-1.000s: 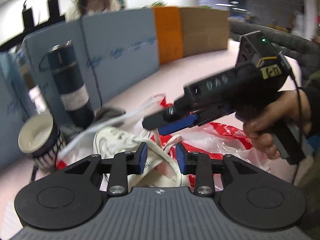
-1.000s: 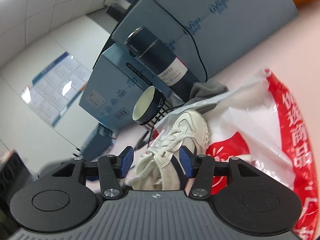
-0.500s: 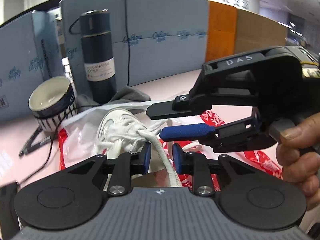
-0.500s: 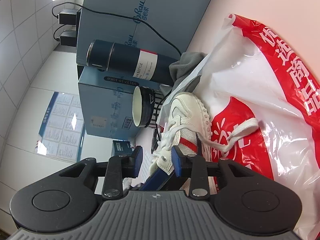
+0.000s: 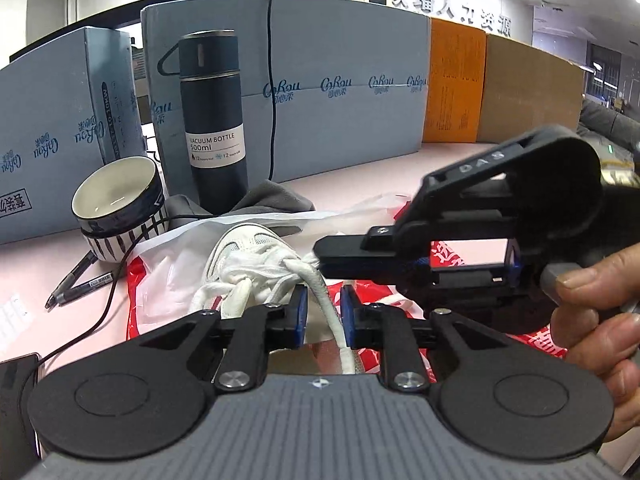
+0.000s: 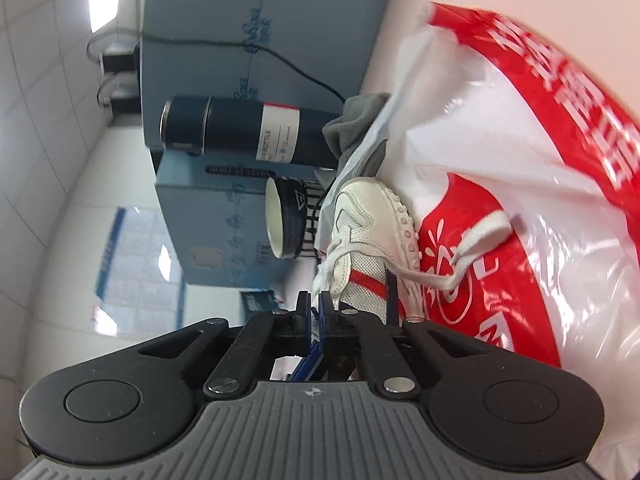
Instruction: Lace up shoes with both hands
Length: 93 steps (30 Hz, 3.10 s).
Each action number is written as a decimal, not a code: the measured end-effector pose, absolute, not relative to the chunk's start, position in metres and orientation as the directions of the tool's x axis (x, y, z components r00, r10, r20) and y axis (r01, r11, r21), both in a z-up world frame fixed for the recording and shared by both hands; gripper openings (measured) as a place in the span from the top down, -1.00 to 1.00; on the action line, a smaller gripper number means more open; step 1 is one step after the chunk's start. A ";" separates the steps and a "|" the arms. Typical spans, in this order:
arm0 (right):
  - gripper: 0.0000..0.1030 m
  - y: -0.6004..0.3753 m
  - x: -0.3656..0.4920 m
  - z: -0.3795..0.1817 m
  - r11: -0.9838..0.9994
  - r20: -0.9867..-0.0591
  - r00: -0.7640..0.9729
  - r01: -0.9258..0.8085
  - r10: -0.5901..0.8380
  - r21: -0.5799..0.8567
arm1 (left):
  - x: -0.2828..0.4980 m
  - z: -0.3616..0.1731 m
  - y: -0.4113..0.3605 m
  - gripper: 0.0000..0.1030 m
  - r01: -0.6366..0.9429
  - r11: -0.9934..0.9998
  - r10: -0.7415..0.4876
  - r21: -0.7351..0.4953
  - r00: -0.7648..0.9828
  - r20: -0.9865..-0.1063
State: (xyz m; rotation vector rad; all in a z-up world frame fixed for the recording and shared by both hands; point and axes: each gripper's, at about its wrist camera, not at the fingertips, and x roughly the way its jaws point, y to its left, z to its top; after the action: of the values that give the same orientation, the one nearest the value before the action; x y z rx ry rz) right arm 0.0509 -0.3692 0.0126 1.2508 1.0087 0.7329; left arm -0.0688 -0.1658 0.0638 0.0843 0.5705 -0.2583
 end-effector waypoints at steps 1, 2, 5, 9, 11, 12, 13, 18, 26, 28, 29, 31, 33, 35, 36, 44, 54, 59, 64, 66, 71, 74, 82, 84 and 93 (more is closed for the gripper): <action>0.92 -0.371 0.049 0.009 0.167 -0.191 0.414 0.093 0.890 0.981 | -0.068 0.064 -0.165 0.69 0.264 0.964 -0.220 0.003 0.810 -0.544; 0.92 -0.374 0.048 0.006 0.139 -0.173 0.423 0.110 0.890 0.984 | -0.068 0.064 -0.164 0.69 0.264 0.964 -0.222 -0.001 0.810 -0.543; 0.92 -0.380 0.045 -0.002 0.068 -0.130 0.438 0.154 0.890 0.986 | -0.069 0.064 -0.166 0.69 0.266 0.964 -0.222 0.003 0.812 -0.540; 0.91 -0.383 0.040 -0.011 -0.005 -0.083 0.454 0.189 0.887 0.982 | -0.068 0.063 -0.167 0.69 0.254 0.967 -0.213 0.003 0.816 -0.537; 0.91 -0.386 0.039 -0.014 -0.071 -0.028 0.473 0.191 0.880 0.979 | -0.066 0.061 -0.167 0.69 0.248 0.969 -0.212 -0.008 0.812 -0.544; 0.91 -0.387 0.038 -0.014 -0.113 0.009 0.485 0.185 0.874 0.976 | -0.066 0.061 -0.166 0.69 0.245 0.970 -0.212 -0.013 0.812 -0.544; 0.91 -0.387 0.039 -0.012 -0.132 0.029 0.490 0.177 0.871 0.975 | -0.066 0.061 -0.167 0.69 0.242 0.970 -0.212 -0.017 0.813 -0.543; 0.91 -0.390 0.043 -0.007 -0.123 0.036 0.478 0.152 0.877 0.981 | -0.067 0.063 -0.168 0.67 0.221 0.975 -0.190 -0.005 0.826 -0.531; 0.91 -0.392 0.041 -0.005 -0.101 0.023 0.476 0.140 0.879 0.985 | -0.067 0.064 -0.164 0.37 0.175 0.984 -0.161 -0.026 0.823 -0.545; 0.91 -0.391 0.041 -0.006 -0.107 0.028 0.470 0.141 0.882 0.984 | -0.070 0.066 -0.162 0.49 0.170 0.985 -0.162 -0.031 0.844 -0.511; 0.91 -0.390 0.041 -0.007 -0.109 0.030 0.468 0.143 0.883 0.984 | -0.071 0.068 -0.162 0.58 0.169 0.985 -0.164 -0.035 0.853 -0.495; 0.91 -0.391 0.040 -0.007 -0.109 0.029 0.469 0.144 0.883 0.983 | -0.073 0.070 -0.162 0.68 0.180 0.983 -0.179 -0.045 0.861 -0.477; 0.91 -0.392 0.039 -0.007 -0.108 0.028 0.472 0.144 0.881 0.984 | -0.073 0.068 -0.165 0.69 0.191 0.981 -0.181 -0.029 0.854 -0.487; 0.91 -0.394 0.038 -0.008 -0.113 0.030 0.476 0.146 0.879 0.983 | -0.072 0.067 -0.168 0.66 0.192 0.981 -0.171 -0.009 0.846 -0.505; 0.91 -0.394 0.038 -0.007 -0.114 0.032 0.475 0.145 0.879 0.983 | -0.072 0.067 -0.170 0.66 0.191 0.982 -0.165 -0.001 0.847 -0.505; 0.91 -0.401 0.034 -0.008 -0.155 0.069 0.488 0.139 0.870 0.978 | -0.071 0.065 -0.172 0.66 0.172 0.985 -0.149 -0.002 0.849 -0.507; 0.94 -0.426 0.032 -0.004 -0.319 0.205 0.574 0.106 0.793 0.942 | -0.074 0.064 -0.171 0.73 0.150 0.988 -0.140 -0.021 0.855 -0.499; 0.93 -0.447 0.038 0.022 -0.240 0.184 0.584 0.019 0.790 0.971 | -0.073 0.064 -0.172 0.73 0.141 0.990 -0.133 -0.022 0.855 -0.502; 0.37 -0.434 0.043 0.035 0.035 -0.032 0.444 0.002 0.896 0.999 | -0.073 0.065 -0.174 0.72 0.139 0.990 -0.126 -0.013 0.852 -0.509; 0.24 -0.423 0.041 0.023 0.014 -0.046 0.409 0.081 0.912 0.997 | -0.073 0.064 -0.175 0.72 0.145 0.989 -0.127 -0.004 0.851 -0.510; 0.26 -0.403 0.040 0.002 0.026 -0.107 0.381 0.210 0.918 0.977 | -0.073 0.065 -0.173 0.71 0.161 0.987 -0.135 0.005 0.846 -0.516; 0.26 -0.394 0.043 -0.006 0.049 -0.142 0.382 0.243 0.913 0.969 | -0.073 0.065 -0.171 0.69 0.172 0.985 -0.142 0.009 0.843 -0.518; 0.96 -0.382 0.048 -0.013 0.077 -0.164 0.431 0.212 0.887 0.974 | -0.071 0.065 -0.168 0.68 0.198 0.980 -0.165 0.009 0.838 -0.519; 0.97 -0.382 0.047 -0.012 0.042 -0.122 0.448 0.185 0.886 0.982 | -0.070 0.065 -0.166 0.72 0.208 0.978 -0.179 -0.003 0.838 -0.516; 0.97 -0.395 0.042 -0.004 -0.061 -0.013 0.501 0.131 0.865 0.989 | -0.070 0.064 -0.166 0.76 0.199 0.980 -0.185 -0.027 0.837 -0.514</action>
State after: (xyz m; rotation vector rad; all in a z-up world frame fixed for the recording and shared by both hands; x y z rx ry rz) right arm 0.0421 -0.3947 -0.0038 1.5337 0.8952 0.7570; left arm -0.0701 -0.1657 0.0639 0.0277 0.5415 -0.2030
